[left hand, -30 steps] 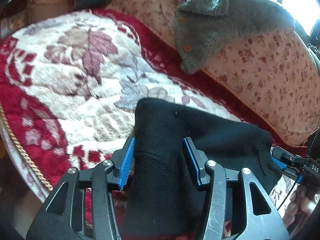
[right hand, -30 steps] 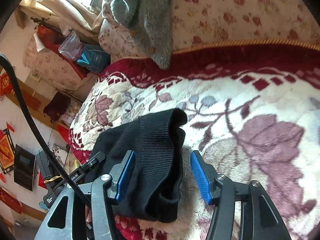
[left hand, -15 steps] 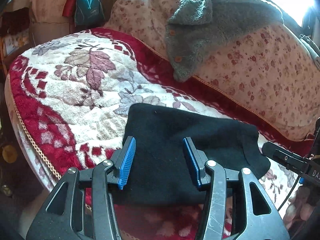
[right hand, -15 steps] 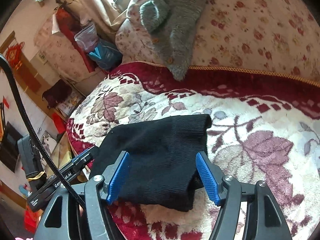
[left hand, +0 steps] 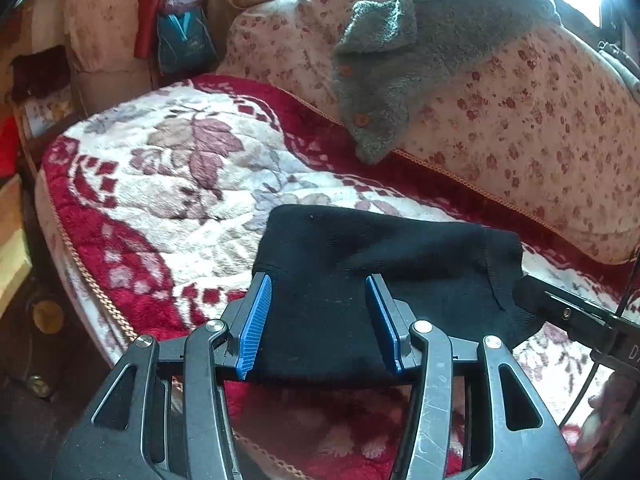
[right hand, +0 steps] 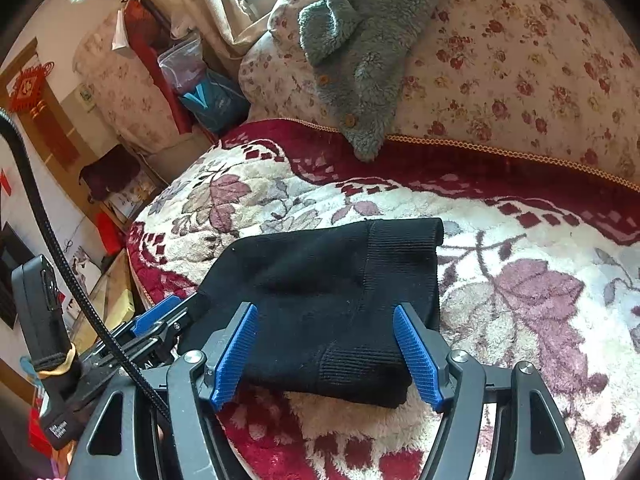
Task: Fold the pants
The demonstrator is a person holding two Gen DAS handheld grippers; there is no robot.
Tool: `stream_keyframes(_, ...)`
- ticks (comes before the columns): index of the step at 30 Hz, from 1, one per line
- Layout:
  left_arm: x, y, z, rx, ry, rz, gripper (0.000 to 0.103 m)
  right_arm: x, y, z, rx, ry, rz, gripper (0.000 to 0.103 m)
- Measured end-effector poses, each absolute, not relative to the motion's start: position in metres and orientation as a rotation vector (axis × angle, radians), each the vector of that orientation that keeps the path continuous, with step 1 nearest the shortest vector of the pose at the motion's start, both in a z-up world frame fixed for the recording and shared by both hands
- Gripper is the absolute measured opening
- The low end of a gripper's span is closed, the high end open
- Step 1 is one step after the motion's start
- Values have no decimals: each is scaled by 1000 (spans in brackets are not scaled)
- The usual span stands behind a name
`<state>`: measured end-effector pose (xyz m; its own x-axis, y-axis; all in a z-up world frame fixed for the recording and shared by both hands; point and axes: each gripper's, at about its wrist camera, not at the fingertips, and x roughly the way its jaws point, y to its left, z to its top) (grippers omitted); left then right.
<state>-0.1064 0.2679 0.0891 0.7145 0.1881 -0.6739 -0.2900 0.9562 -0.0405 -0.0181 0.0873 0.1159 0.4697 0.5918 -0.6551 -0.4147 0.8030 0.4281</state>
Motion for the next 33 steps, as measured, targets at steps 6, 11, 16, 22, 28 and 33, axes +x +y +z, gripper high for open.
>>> stream_keyframes(6, -111, 265, 90, -139, 729, 293, 49, -23, 89, 115, 206, 890, 622, 69)
stream_keyframes(11, -114, 261, 92, -121, 726, 319, 49, -25, 89, 115, 209, 890, 626, 69)
stream_keyframes(16, -116, 257, 93, -96, 726, 339, 49, -28, 89, 113, 212, 894, 627, 69)
stream_keyframes(22, -116, 253, 94, -91, 739, 329, 49, -30, 89, 113, 215, 894, 633, 70)
stream_keyframes(28, -115, 249, 94, -72, 746, 341, 49, -30, 90, 114, 210, 896, 638, 70)
stream_keyframes(33, -115, 253, 94, -89, 745, 345, 49, -30, 90, 114, 206, 894, 637, 70)
